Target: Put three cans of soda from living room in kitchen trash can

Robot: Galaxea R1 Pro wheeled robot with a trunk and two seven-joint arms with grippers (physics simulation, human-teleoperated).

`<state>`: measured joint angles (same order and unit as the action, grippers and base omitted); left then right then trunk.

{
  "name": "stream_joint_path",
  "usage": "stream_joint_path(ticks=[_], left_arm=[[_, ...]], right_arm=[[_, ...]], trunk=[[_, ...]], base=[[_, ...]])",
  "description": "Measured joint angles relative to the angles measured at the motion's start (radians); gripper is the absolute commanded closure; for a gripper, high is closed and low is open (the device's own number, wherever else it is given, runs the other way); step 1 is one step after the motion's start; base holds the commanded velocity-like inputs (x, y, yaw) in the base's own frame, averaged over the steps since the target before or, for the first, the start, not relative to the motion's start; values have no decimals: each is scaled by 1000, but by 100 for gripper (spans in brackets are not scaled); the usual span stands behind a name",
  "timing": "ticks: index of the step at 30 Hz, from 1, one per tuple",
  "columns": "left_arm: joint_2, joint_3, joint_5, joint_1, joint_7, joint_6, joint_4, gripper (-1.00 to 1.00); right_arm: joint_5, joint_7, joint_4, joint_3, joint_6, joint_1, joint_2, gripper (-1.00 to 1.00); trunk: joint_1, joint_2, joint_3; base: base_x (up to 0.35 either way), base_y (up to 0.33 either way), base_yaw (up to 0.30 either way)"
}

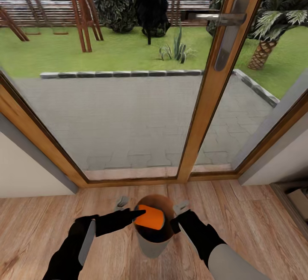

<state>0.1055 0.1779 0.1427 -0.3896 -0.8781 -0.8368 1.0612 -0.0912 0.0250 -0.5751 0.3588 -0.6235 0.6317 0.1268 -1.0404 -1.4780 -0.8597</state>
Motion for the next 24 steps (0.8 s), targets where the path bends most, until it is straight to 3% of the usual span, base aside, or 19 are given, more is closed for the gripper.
stream_joint_path(ticks=[2, 4, 11, 12, 24], left_arm=[[3, 0, 0, 0, 5, 3, -1, 100], [4, 0, 0, 0, 6, 8, -2, 100], [5, 0, -2, 0, 8, 13, -5, 100], [5, 0, -2, 0, 8, 13, -6, -100], [5, 0, -1, 0, 8, 13, -7, -100]], right_arm=[[-12, 8, 1, 5, -2, -1, 3, 100], [11, 8, 0, 6, -1, 0, 5, 100], [5, 10, 0, 8, -1, -1, 9, 100], [2, 10, 0, 8, 0, -1, 9, 100], [2, 11, 0, 7, -1, -2, 10, 100]], trunk=[[0, 0, 0], [0, 0, 0], [0, 0, 0], [0, 0, 0], [0, 0, 0]], base=[[0, 0, 0], [0, 0, 0], [0, 0, 0], [0, 0, 0], [0, 0, 0]])
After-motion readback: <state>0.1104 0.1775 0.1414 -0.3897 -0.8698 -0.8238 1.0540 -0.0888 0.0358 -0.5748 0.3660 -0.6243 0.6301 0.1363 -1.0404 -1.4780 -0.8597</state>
